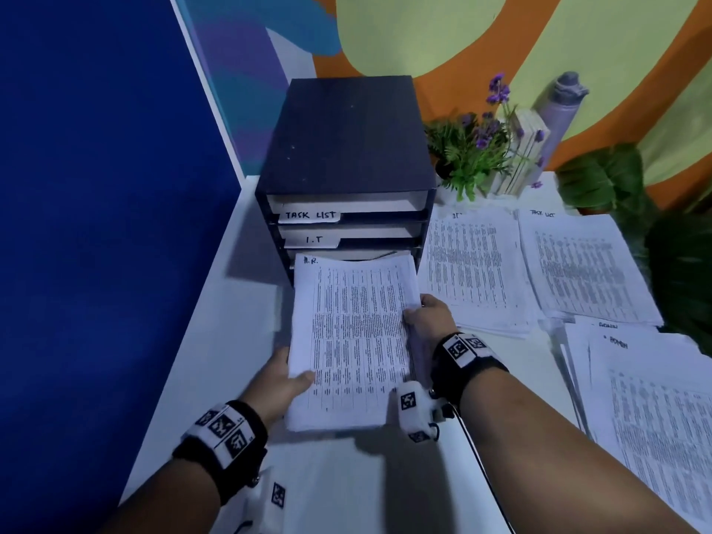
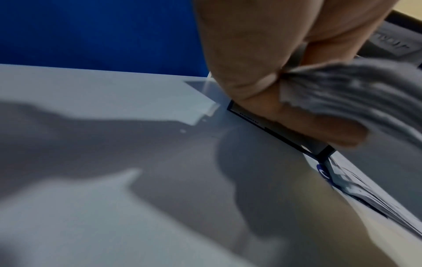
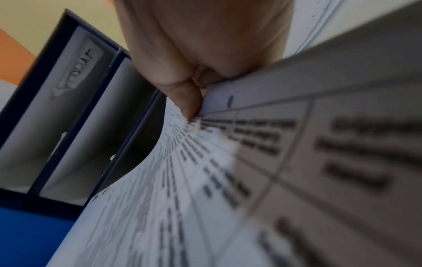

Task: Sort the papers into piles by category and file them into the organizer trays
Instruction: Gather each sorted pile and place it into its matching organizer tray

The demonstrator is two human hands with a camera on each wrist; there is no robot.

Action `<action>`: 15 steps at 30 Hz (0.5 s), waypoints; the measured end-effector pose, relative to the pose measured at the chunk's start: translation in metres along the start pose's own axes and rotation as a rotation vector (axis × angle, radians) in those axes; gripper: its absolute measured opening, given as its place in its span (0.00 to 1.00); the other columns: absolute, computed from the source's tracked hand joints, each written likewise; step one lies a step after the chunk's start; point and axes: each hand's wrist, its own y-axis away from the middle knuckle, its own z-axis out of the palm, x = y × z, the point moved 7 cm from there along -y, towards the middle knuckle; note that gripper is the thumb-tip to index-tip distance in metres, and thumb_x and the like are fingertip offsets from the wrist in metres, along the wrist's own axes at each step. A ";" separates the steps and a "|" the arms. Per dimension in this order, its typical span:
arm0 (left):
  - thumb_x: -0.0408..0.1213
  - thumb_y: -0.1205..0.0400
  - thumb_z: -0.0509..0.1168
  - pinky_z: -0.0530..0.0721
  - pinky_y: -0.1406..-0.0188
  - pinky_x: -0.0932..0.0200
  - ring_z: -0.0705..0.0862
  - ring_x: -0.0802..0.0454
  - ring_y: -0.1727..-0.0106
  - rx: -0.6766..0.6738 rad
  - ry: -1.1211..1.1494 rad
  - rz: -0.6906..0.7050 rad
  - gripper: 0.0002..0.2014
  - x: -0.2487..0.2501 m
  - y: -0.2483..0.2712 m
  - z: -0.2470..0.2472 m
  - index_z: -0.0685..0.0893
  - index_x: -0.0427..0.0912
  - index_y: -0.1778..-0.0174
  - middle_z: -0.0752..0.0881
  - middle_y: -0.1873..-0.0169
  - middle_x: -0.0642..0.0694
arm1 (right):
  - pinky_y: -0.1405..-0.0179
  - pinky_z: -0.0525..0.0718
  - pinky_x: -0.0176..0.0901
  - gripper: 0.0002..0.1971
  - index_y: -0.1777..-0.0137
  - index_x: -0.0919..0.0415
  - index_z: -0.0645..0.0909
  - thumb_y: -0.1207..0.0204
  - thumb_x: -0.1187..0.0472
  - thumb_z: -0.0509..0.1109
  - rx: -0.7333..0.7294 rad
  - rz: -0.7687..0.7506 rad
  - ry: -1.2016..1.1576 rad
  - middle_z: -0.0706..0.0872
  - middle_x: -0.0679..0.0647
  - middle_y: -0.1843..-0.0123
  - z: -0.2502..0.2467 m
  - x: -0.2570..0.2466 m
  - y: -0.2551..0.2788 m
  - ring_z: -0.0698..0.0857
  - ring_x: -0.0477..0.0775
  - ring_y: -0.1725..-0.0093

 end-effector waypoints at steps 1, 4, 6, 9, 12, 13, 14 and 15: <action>0.46 0.30 0.73 0.80 0.34 0.37 0.87 0.48 0.39 -0.005 0.019 0.014 0.30 0.007 -0.004 0.001 0.77 0.52 0.31 0.88 0.40 0.51 | 0.71 0.79 0.41 0.10 0.44 0.69 0.79 0.25 0.74 0.62 0.002 0.002 0.007 0.86 0.71 0.51 -0.001 -0.003 -0.005 0.81 0.58 0.64; 0.36 0.30 0.73 0.80 0.33 0.38 0.85 0.46 0.36 -0.055 0.068 -0.005 0.33 0.014 -0.015 0.004 0.72 0.48 0.27 0.87 0.37 0.47 | 0.73 0.74 0.41 0.13 0.40 0.71 0.77 0.23 0.75 0.61 0.001 0.011 -0.089 0.81 0.65 0.55 -0.006 -0.009 -0.017 0.78 0.57 0.63; 0.34 0.31 0.74 0.79 0.32 0.39 0.84 0.47 0.34 -0.093 0.037 -0.024 0.37 0.011 -0.025 0.003 0.69 0.48 0.25 0.85 0.35 0.46 | 0.72 0.75 0.44 0.12 0.38 0.69 0.76 0.21 0.72 0.62 -0.016 0.010 -0.136 0.79 0.63 0.56 -0.005 -0.013 -0.022 0.77 0.57 0.65; 0.35 0.31 0.74 0.79 0.31 0.38 0.84 0.48 0.35 -0.043 -0.042 0.001 0.33 0.012 -0.045 -0.007 0.74 0.49 0.29 0.87 0.37 0.50 | 0.54 0.87 0.53 0.17 0.32 0.67 0.72 0.18 0.60 0.63 -0.057 -0.025 -0.104 0.83 0.59 0.50 0.004 -0.017 -0.026 0.84 0.56 0.58; 0.32 0.26 0.71 0.82 0.37 0.38 0.86 0.47 0.41 0.113 -0.087 0.025 0.20 0.036 -0.062 -0.013 0.80 0.52 0.40 0.88 0.43 0.51 | 0.47 0.88 0.58 0.20 0.32 0.65 0.69 0.18 0.54 0.63 -0.091 -0.033 0.009 0.84 0.59 0.46 0.011 -0.007 -0.022 0.87 0.60 0.50; 0.33 0.24 0.71 0.83 0.38 0.39 0.86 0.48 0.42 0.154 -0.085 0.038 0.17 0.047 -0.066 -0.014 0.81 0.53 0.42 0.88 0.44 0.52 | 0.54 0.89 0.57 0.19 0.33 0.64 0.69 0.19 0.55 0.64 -0.096 -0.030 0.042 0.83 0.60 0.47 0.012 -0.004 -0.018 0.87 0.61 0.52; 0.35 0.25 0.71 0.83 0.38 0.40 0.87 0.48 0.42 0.192 -0.081 0.059 0.16 0.056 -0.074 -0.016 0.81 0.53 0.42 0.89 0.44 0.53 | 0.64 0.88 0.53 0.16 0.35 0.62 0.68 0.19 0.58 0.64 -0.099 -0.031 0.036 0.82 0.60 0.50 0.011 -0.001 -0.015 0.88 0.61 0.57; 0.38 0.26 0.71 0.83 0.37 0.40 0.87 0.49 0.42 0.227 -0.082 0.078 0.17 0.064 -0.080 -0.018 0.81 0.53 0.42 0.89 0.44 0.53 | 0.73 0.85 0.48 0.12 0.39 0.62 0.69 0.19 0.62 0.63 -0.086 -0.022 0.008 0.81 0.60 0.54 0.010 0.002 -0.013 0.87 0.61 0.65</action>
